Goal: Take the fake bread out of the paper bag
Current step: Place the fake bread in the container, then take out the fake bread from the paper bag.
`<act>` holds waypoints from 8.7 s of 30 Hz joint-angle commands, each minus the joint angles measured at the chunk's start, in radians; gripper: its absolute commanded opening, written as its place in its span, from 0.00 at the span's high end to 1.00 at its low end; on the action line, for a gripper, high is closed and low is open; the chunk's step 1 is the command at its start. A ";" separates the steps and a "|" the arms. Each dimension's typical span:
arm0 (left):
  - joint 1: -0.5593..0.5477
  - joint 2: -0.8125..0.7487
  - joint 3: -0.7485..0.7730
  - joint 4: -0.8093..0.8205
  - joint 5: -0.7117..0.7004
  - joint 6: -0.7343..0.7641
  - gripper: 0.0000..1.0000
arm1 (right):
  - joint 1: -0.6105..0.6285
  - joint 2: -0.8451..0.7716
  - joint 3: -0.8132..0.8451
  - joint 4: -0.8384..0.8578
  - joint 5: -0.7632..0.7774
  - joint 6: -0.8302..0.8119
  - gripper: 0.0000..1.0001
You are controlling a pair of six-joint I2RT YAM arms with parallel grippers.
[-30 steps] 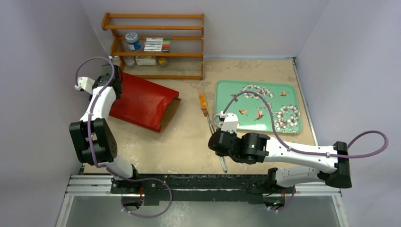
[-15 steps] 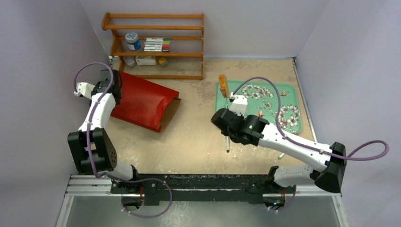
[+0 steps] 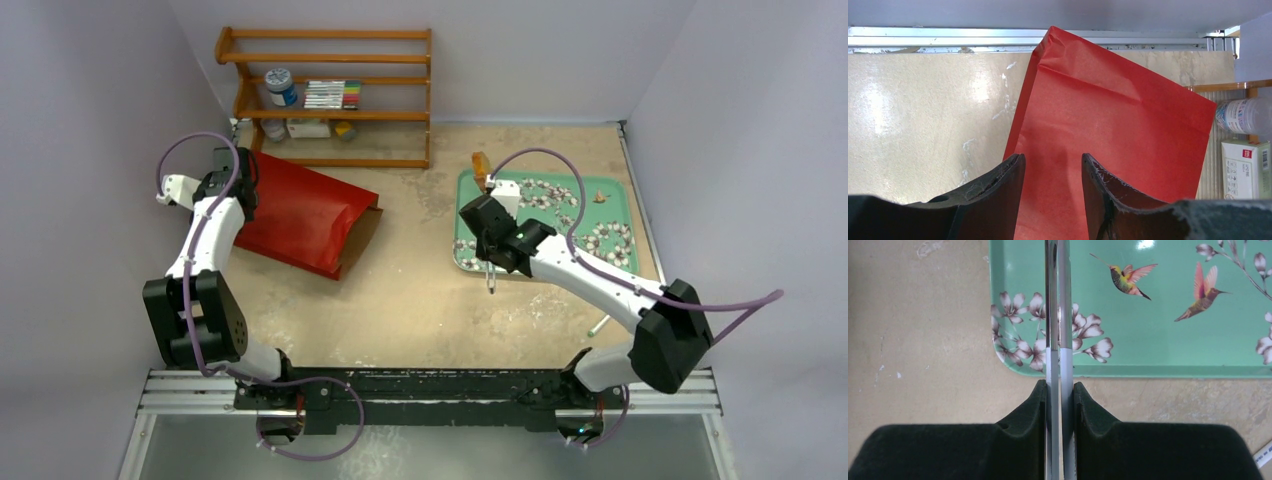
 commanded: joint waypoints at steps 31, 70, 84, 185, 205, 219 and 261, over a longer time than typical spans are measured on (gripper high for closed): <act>-0.007 -0.023 -0.055 0.048 -0.012 -0.031 0.55 | -0.040 -0.004 -0.112 0.105 -0.053 -0.003 0.98; -0.007 -0.036 -0.037 0.009 -0.045 -0.029 0.54 | -0.036 -0.100 -0.204 0.184 -0.168 0.012 0.56; -0.005 -0.011 0.009 -0.026 -0.063 -0.049 0.55 | 0.019 -0.274 -0.229 0.110 -0.174 0.015 0.58; 0.102 0.294 0.205 0.040 0.012 0.154 0.49 | 0.390 0.648 0.323 0.830 -0.449 -0.246 0.53; 0.101 0.257 0.176 0.045 0.046 0.169 0.50 | 0.382 0.782 0.510 0.738 -0.489 -0.225 0.46; 0.102 0.247 0.163 0.039 0.034 0.177 0.50 | 0.342 0.831 0.570 0.688 -0.497 -0.206 0.43; 0.102 0.240 0.121 0.061 0.060 0.166 0.50 | 0.343 0.910 0.603 0.723 -0.584 -0.265 0.49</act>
